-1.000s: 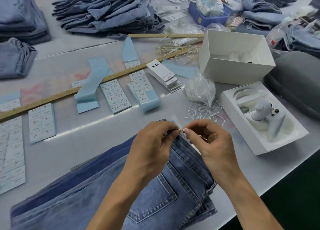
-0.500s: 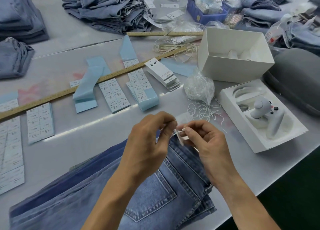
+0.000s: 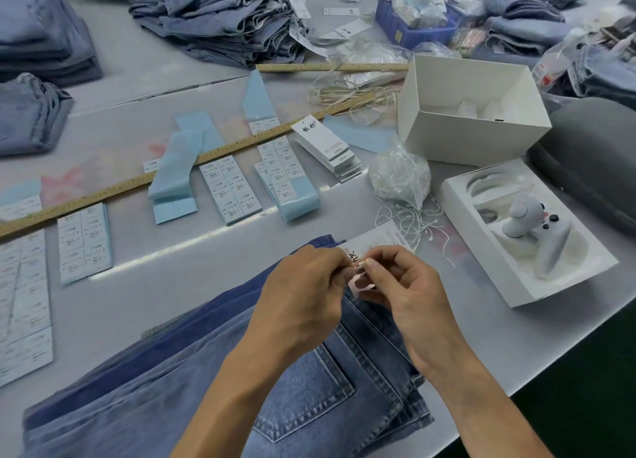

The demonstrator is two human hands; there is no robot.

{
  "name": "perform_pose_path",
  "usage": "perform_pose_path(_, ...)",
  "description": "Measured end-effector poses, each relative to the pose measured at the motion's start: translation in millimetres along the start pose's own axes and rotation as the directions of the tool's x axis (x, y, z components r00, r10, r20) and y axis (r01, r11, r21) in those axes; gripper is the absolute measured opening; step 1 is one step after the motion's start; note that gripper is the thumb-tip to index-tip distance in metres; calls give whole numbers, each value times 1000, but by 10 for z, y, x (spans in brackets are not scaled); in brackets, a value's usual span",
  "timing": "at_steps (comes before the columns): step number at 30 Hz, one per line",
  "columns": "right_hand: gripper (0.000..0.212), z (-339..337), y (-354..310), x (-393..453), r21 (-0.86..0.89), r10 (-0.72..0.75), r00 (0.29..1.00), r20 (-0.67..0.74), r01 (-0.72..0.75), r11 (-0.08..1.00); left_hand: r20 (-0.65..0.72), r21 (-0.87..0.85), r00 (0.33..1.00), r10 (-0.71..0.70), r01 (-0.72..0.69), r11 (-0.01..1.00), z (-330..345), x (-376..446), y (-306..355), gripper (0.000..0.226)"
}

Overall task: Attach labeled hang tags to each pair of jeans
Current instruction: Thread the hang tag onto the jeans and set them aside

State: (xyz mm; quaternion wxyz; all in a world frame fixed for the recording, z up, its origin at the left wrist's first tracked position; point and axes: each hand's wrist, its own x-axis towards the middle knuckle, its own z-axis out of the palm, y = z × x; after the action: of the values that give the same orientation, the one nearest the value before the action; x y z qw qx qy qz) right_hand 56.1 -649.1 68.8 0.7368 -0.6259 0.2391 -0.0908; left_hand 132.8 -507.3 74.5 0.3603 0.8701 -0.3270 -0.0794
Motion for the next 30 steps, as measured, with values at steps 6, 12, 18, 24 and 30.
perform_pose_path(6, 16, 8, 31, 8, -92, -21, 1000, 0, 21, 996, 19, 47, 1000, 15, -15, 999, -6, 8, 35, 13)
perform_pose_path(12, 20, 4, 19, 33, -126, -41, 999, 0, 41, 991, 22, 27, 1000, -20, 20, 999, -18, 21, 13, 12)
perform_pose_path(18, 16, 19, 11, 24, -186, -27, 1000, 9, 28, 982, 25, 80, 999, 23, -25, 996, -11, 37, -21, 15)
perform_pose_path(24, 12, 9, -51, -2, -173, -20, 1000, 21, 23, 985, -90, -134, 996, 23, -35, 990, 39, 40, -103, 9)
perform_pose_path(30, 12, 48, -51, -24, 75, 51, 996, 69, -56, 996, -66, -539, 991, -113, 59, 840, 106, 98, -229, 11)
